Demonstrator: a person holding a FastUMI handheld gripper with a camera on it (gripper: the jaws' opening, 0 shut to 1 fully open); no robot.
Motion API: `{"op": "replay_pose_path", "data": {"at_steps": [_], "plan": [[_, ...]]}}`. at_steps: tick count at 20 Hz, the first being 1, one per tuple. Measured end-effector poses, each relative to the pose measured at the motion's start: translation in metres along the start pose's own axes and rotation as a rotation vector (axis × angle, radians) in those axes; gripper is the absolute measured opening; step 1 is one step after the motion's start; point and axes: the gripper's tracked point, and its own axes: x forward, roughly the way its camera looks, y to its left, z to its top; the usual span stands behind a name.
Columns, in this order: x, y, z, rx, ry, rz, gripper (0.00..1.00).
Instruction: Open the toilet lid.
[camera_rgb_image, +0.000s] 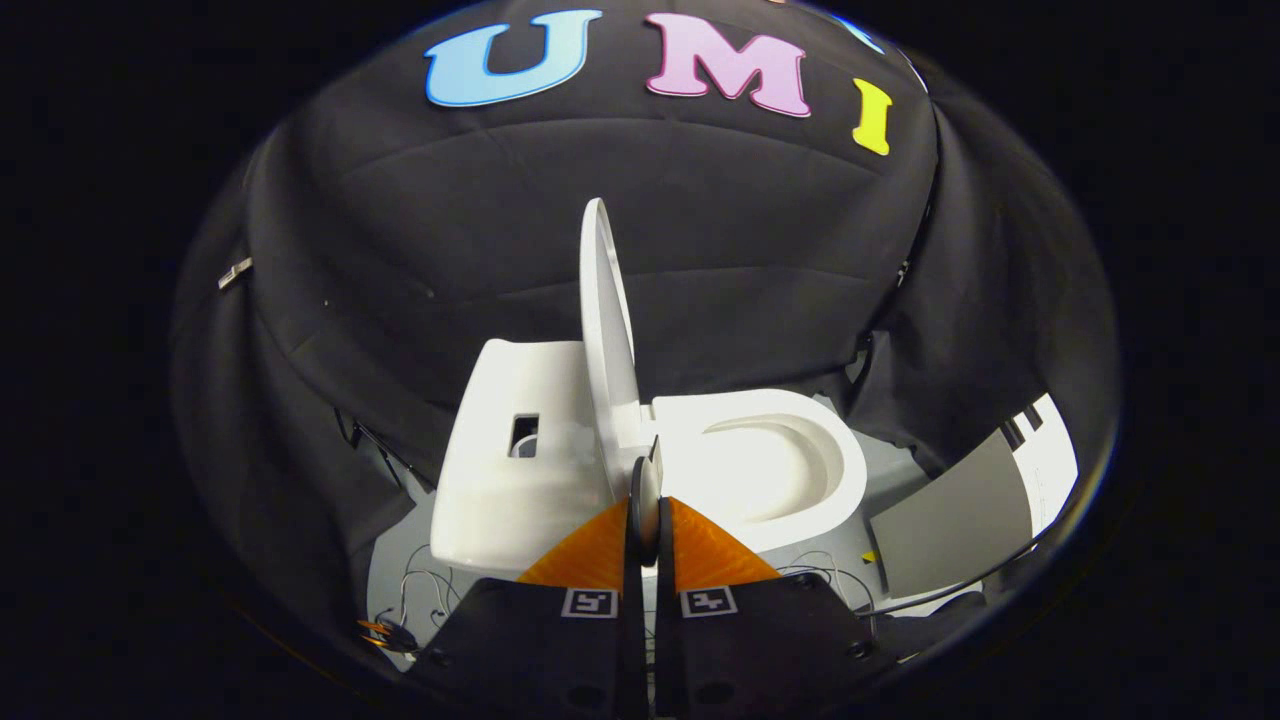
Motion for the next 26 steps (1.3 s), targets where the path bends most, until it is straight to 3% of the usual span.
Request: {"op": "replay_pose_path", "data": {"at_steps": [11,14,16,18,20,26], "plan": [[0.000,0.032,-0.004,-0.088,-0.033,0.031,0.14],[-0.005,0.032,0.011,-0.108,-0.095,0.050,0.17],[-0.010,0.035,0.019,-0.102,-0.111,0.077,0.27],[-0.012,0.044,0.020,-0.121,-0.095,0.132,0.62],[-0.008,0.030,0.029,-0.143,-0.134,0.110,0.97],[-0.009,0.027,0.039,-0.080,-0.121,0.171,1.00]]}}
